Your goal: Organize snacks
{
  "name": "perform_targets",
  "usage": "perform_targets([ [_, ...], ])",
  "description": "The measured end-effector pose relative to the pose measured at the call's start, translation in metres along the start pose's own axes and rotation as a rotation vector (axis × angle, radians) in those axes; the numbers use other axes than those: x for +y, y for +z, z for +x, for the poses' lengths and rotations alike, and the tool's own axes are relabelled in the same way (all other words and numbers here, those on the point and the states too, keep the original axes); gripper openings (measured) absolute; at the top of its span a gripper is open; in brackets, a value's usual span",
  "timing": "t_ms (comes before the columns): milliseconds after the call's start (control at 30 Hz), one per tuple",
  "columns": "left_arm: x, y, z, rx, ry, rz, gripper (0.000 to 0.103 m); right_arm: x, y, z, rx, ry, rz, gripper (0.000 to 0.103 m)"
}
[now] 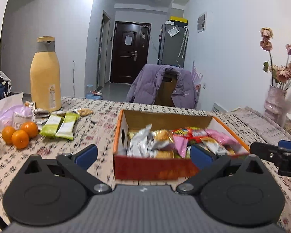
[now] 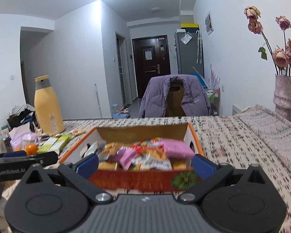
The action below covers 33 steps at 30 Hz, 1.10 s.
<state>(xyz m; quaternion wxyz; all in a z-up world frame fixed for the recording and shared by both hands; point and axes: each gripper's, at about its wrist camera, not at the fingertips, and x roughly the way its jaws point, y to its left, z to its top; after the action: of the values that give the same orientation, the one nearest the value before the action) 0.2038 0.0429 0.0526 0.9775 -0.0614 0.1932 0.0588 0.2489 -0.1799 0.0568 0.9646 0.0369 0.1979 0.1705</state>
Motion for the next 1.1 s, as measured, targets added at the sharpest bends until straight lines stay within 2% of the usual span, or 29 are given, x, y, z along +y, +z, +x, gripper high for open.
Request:
perform_targets([
  [167, 0.002, -0.017, -0.029, 0.022, -0.045, 0.015, 0.103, 0.002, -0.022, -0.028, 0.022, 0.003, -0.002, 0.103],
  [467, 0.006, -0.050, -0.061, 0.051, -0.067, 0.023, 0.103, 0.004, -0.059, -0.062, 0.080, -0.001, -0.002, 0.103],
  [767, 0.013, -0.073, -0.066, 0.102, -0.084, 0.031, 0.103, 0.005, -0.089, -0.071, 0.152, -0.006, 0.011, 0.103],
  [1100, 0.011, -0.084, -0.066, 0.131, -0.103, 0.048, 0.103, 0.006, -0.095, -0.072, 0.167, -0.014, 0.017, 0.103],
])
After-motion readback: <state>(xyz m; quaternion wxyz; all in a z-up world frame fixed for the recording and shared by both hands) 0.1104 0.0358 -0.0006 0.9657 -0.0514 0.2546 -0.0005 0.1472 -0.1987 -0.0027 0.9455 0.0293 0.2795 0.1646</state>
